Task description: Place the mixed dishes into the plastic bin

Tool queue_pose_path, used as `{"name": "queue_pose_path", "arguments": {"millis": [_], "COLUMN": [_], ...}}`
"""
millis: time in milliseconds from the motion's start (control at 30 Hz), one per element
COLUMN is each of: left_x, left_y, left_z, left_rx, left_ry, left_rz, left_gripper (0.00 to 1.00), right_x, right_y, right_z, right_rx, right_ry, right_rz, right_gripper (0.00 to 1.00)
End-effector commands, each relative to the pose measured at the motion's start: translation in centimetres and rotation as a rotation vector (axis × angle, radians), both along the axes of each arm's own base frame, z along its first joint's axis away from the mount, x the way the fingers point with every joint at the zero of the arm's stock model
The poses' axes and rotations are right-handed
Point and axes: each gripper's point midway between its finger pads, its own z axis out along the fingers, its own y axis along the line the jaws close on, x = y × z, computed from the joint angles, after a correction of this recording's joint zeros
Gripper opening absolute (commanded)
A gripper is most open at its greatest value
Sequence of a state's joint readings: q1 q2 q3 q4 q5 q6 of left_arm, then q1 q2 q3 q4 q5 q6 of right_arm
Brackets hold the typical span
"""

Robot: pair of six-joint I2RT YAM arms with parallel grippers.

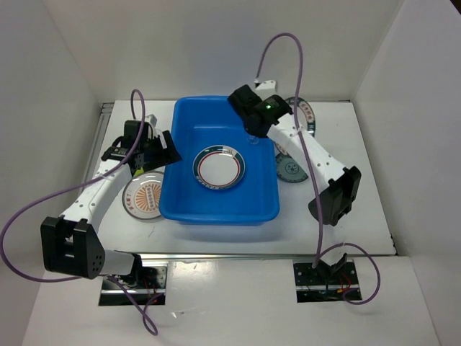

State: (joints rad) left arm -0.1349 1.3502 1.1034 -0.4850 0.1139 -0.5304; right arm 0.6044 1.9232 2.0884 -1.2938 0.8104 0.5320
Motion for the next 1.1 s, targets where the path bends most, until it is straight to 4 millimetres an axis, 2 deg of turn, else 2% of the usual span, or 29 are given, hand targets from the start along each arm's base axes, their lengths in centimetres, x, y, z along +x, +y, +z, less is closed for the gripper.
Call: {"name": "queue_pose_path", "arguments": {"millis": [0,33,133,167,200,300,333,400,467,500,567,700,733,867,1033,1067], "left_x": [0.4,0.4,0.1,0.7,0.5,0.3,0.7,0.6,0.9,0.5,0.2,-0.9,-1.0,-1.3,-1.5,-1.4], "left_y": [-0.4,-0.4,0.5,1.9,3.2,6.8,7.5,9.1,10.1,11.3,11.8,12.0,12.0,11.6,11.4,11.1], "left_z": [1.3,1.3,0.4,0.8,0.4,2.3,4.1,5.5,6.6,6.9,7.6,8.7,8.1,7.9,8.3,8.2], "left_rx": [-0.042,-0.042,-0.005,0.039,0.071,0.150,0.150,0.181,0.197,0.231,0.247,0.242,0.247,0.227,0.213,0.198], "left_ry": [-0.055,-0.055,-0.017,-0.030,-0.008,-0.052,-0.090,-0.119,-0.146,-0.154,-0.166,-0.199,-0.185,-0.189,-0.206,-0.214], "left_rz": [0.000,0.000,0.045,0.123,0.192,0.376,0.416,0.484,0.524,0.559,0.582,0.594,0.592,0.572,0.566,0.555], "left_gripper": [0.87,0.87,0.87,0.91,0.93,0.95,0.95,0.96,0.98,0.98,0.99,0.99,0.99,0.99,0.99,0.99], "right_x": [-0.5,-0.8,-1.7,-1.8,-2.1,-2.9,-3.0,-3.8,-4.5,-4.8,-5.2,-6.2,-6.2,-6.4,-6.8,-6.7], "right_y": [3.8,4.8,8.4,9.3,9.7,11.9,12.6,14.7,16.0,16.9,17.8,19.7,20.0,20.8,21.9,22.1], "right_z": [3.8,4.9,5.8,6.0,6.0,5.3,4.8,4.4,2.8,1.9,-0.5,-2.8,-2.8,-5.3,-10.5,-11.0], "right_rx": [-0.035,-0.027,-0.017,-0.010,-0.015,-0.003,-0.023,-0.018,-0.031,-0.037,-0.053,-0.086,-0.072,-0.086,-0.115,-0.119], "right_ry": [-0.111,-0.138,-0.175,-0.188,-0.185,-0.166,-0.156,-0.154,-0.106,-0.087,-0.030,0.012,0.013,0.073,0.187,0.192], "right_rz": [0.098,0.123,0.219,0.239,0.257,0.320,0.346,0.404,0.455,0.481,0.510,0.562,0.568,0.604,0.640,0.640], "right_gripper": [0.00,0.00,0.00,0.00,0.00,0.00,0.00,0.00,0.00,0.00,0.00,0.00,0.00,0.00,0.00,0.00]}}
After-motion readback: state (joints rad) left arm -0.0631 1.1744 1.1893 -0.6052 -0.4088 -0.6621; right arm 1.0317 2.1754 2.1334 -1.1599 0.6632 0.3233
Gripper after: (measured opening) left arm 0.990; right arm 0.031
